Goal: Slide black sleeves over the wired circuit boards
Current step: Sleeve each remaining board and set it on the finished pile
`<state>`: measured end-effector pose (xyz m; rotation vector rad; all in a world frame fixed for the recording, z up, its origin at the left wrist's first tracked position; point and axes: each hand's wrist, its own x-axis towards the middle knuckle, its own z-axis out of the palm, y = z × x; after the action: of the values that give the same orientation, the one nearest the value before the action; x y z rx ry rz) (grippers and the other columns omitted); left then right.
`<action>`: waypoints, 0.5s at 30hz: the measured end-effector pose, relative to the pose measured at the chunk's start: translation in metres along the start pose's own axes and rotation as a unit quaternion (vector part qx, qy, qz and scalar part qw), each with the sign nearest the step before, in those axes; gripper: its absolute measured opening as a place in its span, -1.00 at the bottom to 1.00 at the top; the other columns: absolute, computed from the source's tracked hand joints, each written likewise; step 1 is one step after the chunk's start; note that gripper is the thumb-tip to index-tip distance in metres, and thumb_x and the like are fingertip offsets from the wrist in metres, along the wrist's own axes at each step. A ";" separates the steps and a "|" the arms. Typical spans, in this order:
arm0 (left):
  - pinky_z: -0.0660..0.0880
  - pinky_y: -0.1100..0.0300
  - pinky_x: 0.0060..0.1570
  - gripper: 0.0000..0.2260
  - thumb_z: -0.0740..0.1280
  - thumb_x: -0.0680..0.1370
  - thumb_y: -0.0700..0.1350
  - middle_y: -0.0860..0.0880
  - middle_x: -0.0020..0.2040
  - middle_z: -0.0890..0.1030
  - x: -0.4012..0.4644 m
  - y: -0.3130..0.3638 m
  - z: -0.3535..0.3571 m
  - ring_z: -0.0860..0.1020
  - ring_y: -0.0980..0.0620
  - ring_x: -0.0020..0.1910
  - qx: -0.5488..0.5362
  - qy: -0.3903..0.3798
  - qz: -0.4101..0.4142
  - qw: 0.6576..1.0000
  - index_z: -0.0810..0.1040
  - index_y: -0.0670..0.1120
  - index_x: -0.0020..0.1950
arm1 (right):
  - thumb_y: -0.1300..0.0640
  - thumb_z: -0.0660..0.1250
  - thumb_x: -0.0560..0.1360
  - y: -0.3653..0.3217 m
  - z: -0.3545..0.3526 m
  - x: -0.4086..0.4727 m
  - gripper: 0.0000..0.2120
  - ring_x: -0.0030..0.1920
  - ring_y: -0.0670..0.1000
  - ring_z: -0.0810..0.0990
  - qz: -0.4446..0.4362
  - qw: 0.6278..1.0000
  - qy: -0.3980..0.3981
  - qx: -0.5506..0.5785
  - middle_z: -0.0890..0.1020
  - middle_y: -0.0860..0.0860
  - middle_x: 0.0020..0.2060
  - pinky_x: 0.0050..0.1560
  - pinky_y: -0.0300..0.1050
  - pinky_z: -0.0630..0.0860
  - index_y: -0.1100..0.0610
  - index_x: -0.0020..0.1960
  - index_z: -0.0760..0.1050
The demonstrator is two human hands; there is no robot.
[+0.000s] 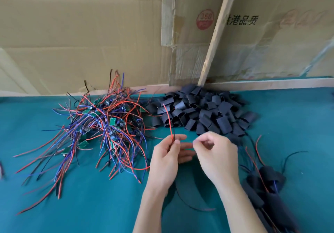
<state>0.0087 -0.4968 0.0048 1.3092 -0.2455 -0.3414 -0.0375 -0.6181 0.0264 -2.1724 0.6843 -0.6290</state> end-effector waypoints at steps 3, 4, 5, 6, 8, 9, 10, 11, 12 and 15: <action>0.62 0.18 -0.23 -0.76 0.10 0.72 -0.24 -0.20 -0.17 0.72 0.001 0.001 0.001 0.69 -0.09 -0.26 0.028 -0.006 0.003 1.000 0.56 -0.16 0.17 | -0.13 0.47 0.47 0.002 0.010 0.025 -0.76 0.01 0.09 0.60 0.033 0.993 0.024 -0.108 0.61 -0.09 -0.03 -0.14 -0.04 0.42 -0.05 0.03 0.53; 0.57 0.21 -0.31 -0.76 0.10 0.73 -0.21 -0.17 -0.23 0.71 0.000 0.002 0.001 0.65 -0.06 -0.34 0.041 -0.008 0.011 0.999 0.57 -0.15 0.15 | -0.17 0.48 0.46 0.002 0.013 0.032 -0.68 0.04 0.13 0.58 0.042 0.989 0.024 -0.139 0.59 -0.06 0.00 -0.15 -0.05 0.39 -0.03 0.06 0.50; 0.51 0.23 -0.38 -0.76 0.09 0.73 -0.18 -0.14 -0.28 0.68 0.000 0.002 0.002 0.60 -0.03 -0.41 0.057 -0.007 0.019 0.998 0.56 -0.13 0.13 | -0.19 0.48 0.45 0.002 0.015 0.037 -0.65 0.04 0.16 0.59 0.047 0.986 0.024 -0.161 0.60 -0.02 0.01 -0.16 -0.05 0.39 -0.01 0.06 0.50; 0.46 0.24 -0.43 -0.76 0.08 0.74 -0.16 -0.11 -0.33 0.66 -0.001 0.002 0.002 0.55 -0.01 -0.47 0.074 -0.004 0.028 0.997 0.55 -0.11 0.13 | -0.19 0.48 0.45 0.002 0.017 0.041 -0.66 0.03 0.19 0.59 0.050 0.983 0.026 -0.176 0.62 0.01 -0.01 -0.17 -0.05 0.39 0.01 0.04 0.51; 0.40 0.24 -0.47 -0.77 0.08 0.75 -0.12 -0.07 -0.36 0.63 0.000 -0.001 0.001 0.46 0.02 -0.53 0.105 0.000 0.044 0.993 0.54 -0.07 0.13 | -0.15 0.43 0.48 0.004 0.018 0.044 -0.76 -0.08 0.23 0.58 0.052 0.979 0.041 -0.193 0.67 0.08 -0.07 -0.19 -0.05 0.39 0.01 -0.03 0.56; 0.37 0.24 -0.48 -0.77 0.08 0.75 -0.11 -0.05 -0.35 0.62 0.000 -0.002 0.001 0.43 0.02 -0.55 0.117 0.004 0.049 0.992 0.53 -0.06 0.12 | -0.12 0.40 0.49 0.004 0.017 0.045 -0.79 -0.13 0.24 0.56 0.053 0.978 0.051 -0.194 0.68 0.11 -0.12 -0.21 -0.05 0.40 0.02 -0.07 0.58; 0.35 0.26 -0.49 -0.78 0.08 0.74 -0.10 -0.04 -0.34 0.62 0.001 -0.002 0.000 0.40 0.02 -0.57 0.126 0.011 0.053 0.991 0.52 -0.04 0.11 | -0.09 0.39 0.48 0.005 0.014 0.044 -0.81 -0.18 0.25 0.52 0.054 0.979 0.063 -0.187 0.68 0.12 -0.16 -0.22 -0.05 0.40 0.03 -0.10 0.59; 0.33 0.28 -0.49 -0.79 0.09 0.74 -0.10 -0.02 -0.31 0.63 0.002 -0.003 -0.001 0.38 0.02 -0.59 0.133 0.018 0.057 0.989 0.52 -0.02 0.10 | -0.07 0.38 0.47 0.004 0.010 0.042 -0.82 -0.21 0.24 0.50 0.056 0.981 0.078 -0.169 0.69 0.11 -0.20 -0.23 -0.05 0.39 0.04 -0.13 0.61; 0.32 0.29 -0.50 -0.80 0.09 0.74 -0.09 0.00 -0.26 0.64 0.003 -0.004 -0.001 0.37 0.02 -0.60 0.141 0.025 0.062 0.988 0.52 0.00 0.10 | -0.05 0.37 0.45 0.003 0.006 0.038 -0.84 -0.22 0.24 0.50 0.053 0.984 0.092 -0.140 0.70 0.07 -0.24 -0.23 -0.05 0.38 0.03 -0.16 0.61; 0.34 0.27 -0.51 -0.81 0.12 0.73 -0.06 0.07 -0.13 0.67 0.004 -0.006 0.002 0.38 0.01 -0.59 0.148 0.048 0.066 0.986 0.51 0.09 0.06 | -0.08 0.35 0.38 -0.007 0.005 0.006 -0.86 -0.24 0.18 0.61 -0.015 0.994 0.101 -0.043 0.69 -0.09 -0.35 -0.22 -0.03 0.50 -0.03 -0.20 0.60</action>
<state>0.0116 -0.5012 -0.0004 1.5884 -0.3079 -0.1321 -0.0279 -0.6153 0.0298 -2.2200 0.7985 -0.8582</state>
